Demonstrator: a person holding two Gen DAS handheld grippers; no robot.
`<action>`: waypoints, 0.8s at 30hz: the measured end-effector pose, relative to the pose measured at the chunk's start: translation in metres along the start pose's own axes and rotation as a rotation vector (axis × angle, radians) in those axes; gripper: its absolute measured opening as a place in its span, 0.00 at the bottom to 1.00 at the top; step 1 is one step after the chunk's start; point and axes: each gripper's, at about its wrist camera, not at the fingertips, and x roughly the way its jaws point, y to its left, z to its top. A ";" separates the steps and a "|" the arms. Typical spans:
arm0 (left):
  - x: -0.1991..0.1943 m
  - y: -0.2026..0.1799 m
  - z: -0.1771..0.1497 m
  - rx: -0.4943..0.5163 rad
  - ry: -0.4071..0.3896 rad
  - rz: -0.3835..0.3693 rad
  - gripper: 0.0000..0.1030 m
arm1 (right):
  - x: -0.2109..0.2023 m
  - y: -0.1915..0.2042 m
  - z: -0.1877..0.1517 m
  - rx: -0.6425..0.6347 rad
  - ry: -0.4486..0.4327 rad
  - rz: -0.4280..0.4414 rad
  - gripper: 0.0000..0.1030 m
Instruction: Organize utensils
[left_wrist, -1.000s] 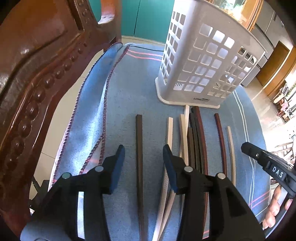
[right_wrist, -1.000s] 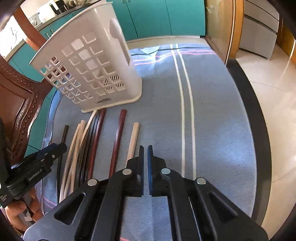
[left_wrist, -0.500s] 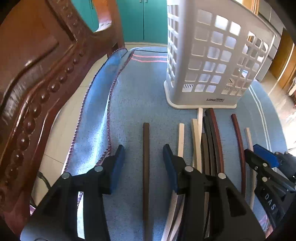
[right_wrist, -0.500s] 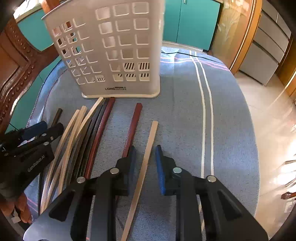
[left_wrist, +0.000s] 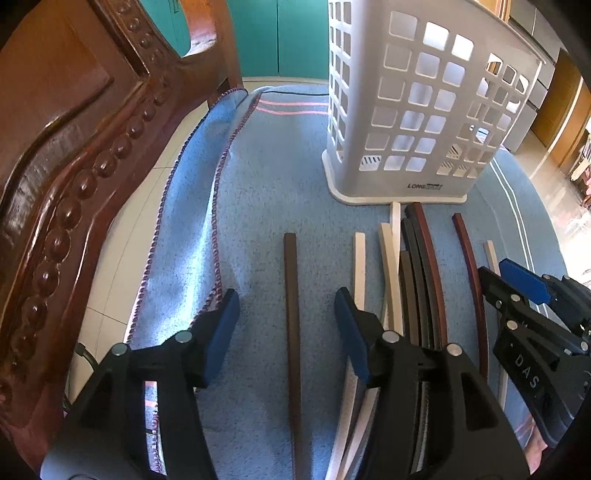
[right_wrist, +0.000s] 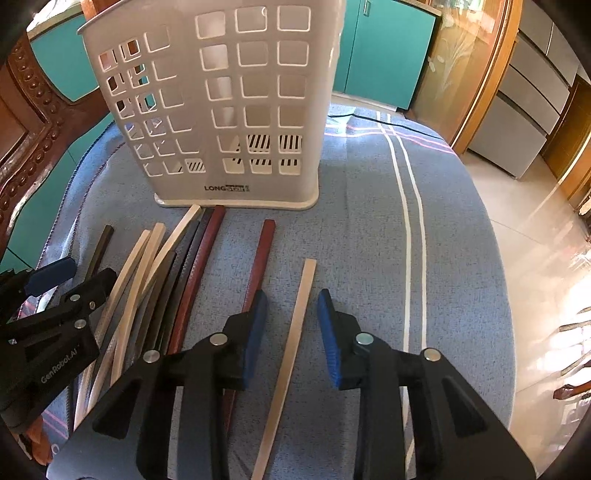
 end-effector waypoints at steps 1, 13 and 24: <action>0.000 0.000 0.000 0.000 0.000 0.000 0.55 | 0.001 0.001 0.001 -0.001 -0.001 0.000 0.30; 0.001 0.000 0.001 -0.003 -0.004 0.006 0.58 | -0.002 -0.002 -0.003 0.006 0.000 0.007 0.30; 0.001 -0.001 0.001 0.000 -0.005 0.008 0.59 | -0.002 -0.002 -0.002 0.005 -0.003 0.008 0.30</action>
